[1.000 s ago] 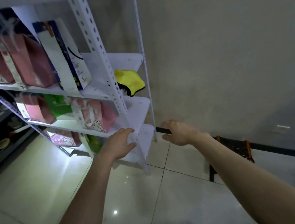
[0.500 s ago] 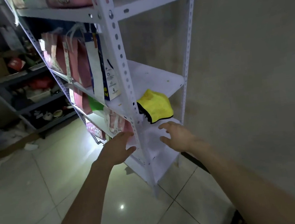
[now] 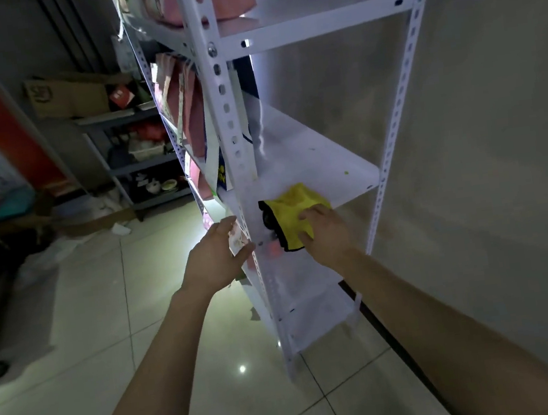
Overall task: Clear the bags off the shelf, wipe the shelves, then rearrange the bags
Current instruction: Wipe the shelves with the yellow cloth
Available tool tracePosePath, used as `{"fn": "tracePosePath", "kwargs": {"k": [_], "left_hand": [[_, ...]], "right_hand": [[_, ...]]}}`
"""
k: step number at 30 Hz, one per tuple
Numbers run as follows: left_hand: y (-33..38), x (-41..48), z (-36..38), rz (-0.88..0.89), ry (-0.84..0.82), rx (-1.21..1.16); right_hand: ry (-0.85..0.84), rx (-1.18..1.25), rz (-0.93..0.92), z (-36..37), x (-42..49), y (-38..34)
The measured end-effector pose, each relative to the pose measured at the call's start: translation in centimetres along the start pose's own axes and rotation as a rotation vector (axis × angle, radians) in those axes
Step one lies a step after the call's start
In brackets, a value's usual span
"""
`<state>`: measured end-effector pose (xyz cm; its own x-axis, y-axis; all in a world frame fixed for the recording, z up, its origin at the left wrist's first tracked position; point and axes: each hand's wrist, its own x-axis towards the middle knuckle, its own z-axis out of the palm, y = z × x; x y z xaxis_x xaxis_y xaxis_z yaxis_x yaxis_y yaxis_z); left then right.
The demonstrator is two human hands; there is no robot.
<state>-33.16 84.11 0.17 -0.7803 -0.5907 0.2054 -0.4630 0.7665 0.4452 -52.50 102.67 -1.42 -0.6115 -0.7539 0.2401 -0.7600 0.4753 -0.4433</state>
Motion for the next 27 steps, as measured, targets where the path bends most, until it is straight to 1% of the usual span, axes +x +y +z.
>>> {"fn": "tracePosePath", "kwargs": {"k": [3,5,7,13,15,18,20,22,27], "left_hand": [[1.0,1.3,-0.6,-0.018,0.103,-0.117],[1.7,2.4,-1.0,-0.002,0.152,-0.150],[2.3,3.5,-1.3,0.022,0.190,-0.170],[3.0,4.8,-0.6,0.084,0.290,-0.220],[3.0,5.0,-0.4,0.082,0.323,-0.229],[2.8,5.2,-0.1,0.039,0.374,-0.212],[2.6,5.0,0.1,-0.002,0.421,-0.179],[2.7,4.8,0.2,-0.037,0.476,-0.143],[5.3,4.6,0.9,-0.146,0.616,-0.103]], "right_hand": [[0.020,-0.011,-0.001,0.3,1.7,0.3],[-0.019,-0.059,-0.020,0.8,2.7,0.5],[-0.065,-0.121,-0.054,1.4,3.4,0.8],[-0.079,-0.194,-0.137,2.6,5.4,2.0],[-0.088,-0.211,-0.142,2.8,6.8,2.3],[-0.169,-0.217,-0.172,3.2,9.4,2.9],[-0.198,-0.223,-0.233,3.3,11.1,3.3],[-0.192,-0.206,-0.323,3.3,12.4,4.0],[-0.169,-0.128,-0.548,3.4,13.3,5.9]]}}
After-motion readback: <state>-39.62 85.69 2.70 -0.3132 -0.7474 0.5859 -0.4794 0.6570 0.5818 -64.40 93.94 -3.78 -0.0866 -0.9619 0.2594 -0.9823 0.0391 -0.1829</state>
